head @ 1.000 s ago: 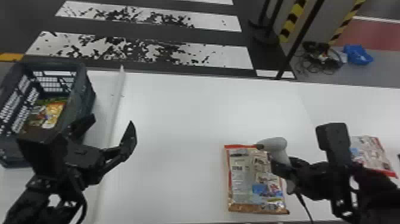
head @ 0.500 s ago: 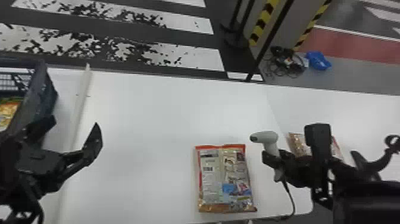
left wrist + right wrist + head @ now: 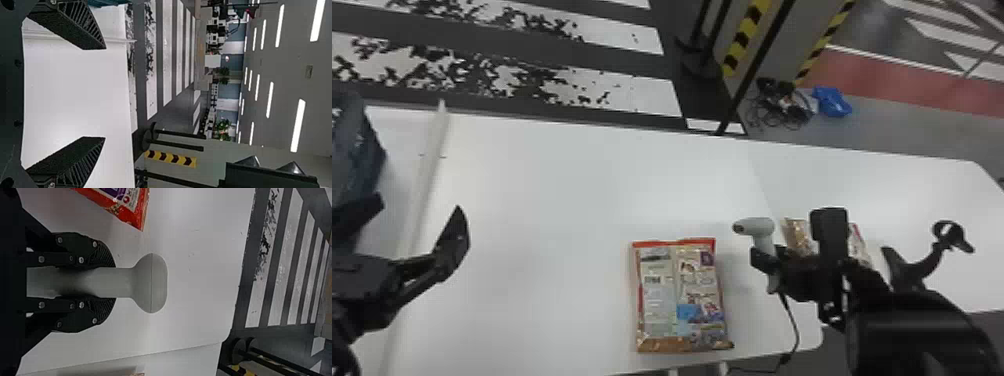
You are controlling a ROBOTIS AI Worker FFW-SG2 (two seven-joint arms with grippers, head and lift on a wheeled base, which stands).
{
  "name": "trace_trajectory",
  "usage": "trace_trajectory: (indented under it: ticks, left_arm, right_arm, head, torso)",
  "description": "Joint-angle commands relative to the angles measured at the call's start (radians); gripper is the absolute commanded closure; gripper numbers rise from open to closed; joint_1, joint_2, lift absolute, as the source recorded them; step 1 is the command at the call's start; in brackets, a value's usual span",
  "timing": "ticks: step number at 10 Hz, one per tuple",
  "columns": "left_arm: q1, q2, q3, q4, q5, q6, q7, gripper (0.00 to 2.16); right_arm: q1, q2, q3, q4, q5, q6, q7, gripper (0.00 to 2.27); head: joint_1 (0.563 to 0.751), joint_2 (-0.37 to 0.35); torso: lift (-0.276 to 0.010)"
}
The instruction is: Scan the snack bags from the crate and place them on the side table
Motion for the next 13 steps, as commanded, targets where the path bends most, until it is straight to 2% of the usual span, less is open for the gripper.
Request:
trace_trajectory:
  ticks: [1,7,13]
  left_arm:
    - [0.002,-0.007,0.001,0.001,0.000,0.000,0.000,0.04]
    - [0.005,-0.007,0.003,0.004,0.003,-0.003,0.000,0.04]
    - [0.005,-0.007,0.004,0.007,0.005,-0.003,0.000,0.04]
  right_arm:
    - [-0.016,-0.006,0.000,0.058,-0.009,-0.039,-0.005,2.23]
    - [-0.042,-0.010,-0.002,0.167,-0.023,-0.106,-0.030,2.17]
    - [-0.054,-0.014,0.003,0.209,-0.025,-0.116,-0.030,2.05]
  head:
    - [0.695,-0.341]
    - [0.695,-0.350]
    - [0.695,-0.350]
  torso:
    - [-0.094]
    - [-0.094]
    - [-0.094]
